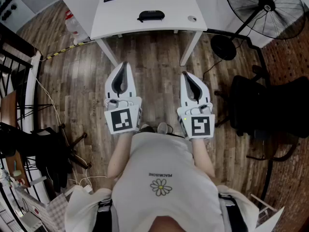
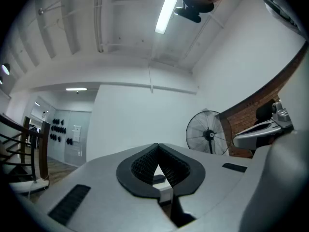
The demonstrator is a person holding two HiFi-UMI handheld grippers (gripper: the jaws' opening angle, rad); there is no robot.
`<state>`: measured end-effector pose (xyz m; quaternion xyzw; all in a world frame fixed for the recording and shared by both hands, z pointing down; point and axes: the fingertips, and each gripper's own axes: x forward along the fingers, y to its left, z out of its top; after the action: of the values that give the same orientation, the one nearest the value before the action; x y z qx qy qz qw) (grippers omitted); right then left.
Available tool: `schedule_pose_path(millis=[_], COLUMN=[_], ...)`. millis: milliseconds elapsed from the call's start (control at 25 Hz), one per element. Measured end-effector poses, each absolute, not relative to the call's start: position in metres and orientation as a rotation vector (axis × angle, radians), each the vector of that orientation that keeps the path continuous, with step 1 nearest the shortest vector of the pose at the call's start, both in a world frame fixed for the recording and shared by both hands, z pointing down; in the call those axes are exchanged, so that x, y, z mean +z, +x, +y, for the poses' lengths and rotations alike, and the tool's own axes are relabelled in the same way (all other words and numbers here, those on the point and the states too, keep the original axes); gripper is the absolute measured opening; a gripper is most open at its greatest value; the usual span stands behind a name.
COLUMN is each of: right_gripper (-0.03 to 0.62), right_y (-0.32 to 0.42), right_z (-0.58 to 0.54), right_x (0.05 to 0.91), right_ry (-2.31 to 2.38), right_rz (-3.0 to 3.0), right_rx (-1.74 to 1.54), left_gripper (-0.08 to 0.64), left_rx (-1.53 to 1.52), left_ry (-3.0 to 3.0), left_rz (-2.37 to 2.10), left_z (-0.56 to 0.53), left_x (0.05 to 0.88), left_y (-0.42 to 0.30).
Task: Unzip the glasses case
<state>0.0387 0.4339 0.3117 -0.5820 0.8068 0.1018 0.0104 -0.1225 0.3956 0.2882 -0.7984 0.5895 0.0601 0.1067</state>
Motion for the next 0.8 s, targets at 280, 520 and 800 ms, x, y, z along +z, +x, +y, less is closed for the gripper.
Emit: schedule_pose_path(millis=[280,520,800], right_gripper=[0.006,0.006,0.006], right_y=[0.049,0.055,0.058], right_z=[0.426,0.421,0.418], right_x=[0.324,0.330,0.336], right_ry=[-1.858,-1.810,-1.757], right_rz=[2.550,2.549,2.539], right_rx=[0.248,0.200,0.221], left_gripper=[0.014,0.014,0.014], left_rx=[0.150,0.136,0.138], left_ry=[-2.324,-2.355,-2.353], left_rz=[1.726,1.731,1.714], left_z=[0.395,0.392,0.370], left_x=[0.287,0.289,0.292], left_y=[-0.114,-0.110,-0.108])
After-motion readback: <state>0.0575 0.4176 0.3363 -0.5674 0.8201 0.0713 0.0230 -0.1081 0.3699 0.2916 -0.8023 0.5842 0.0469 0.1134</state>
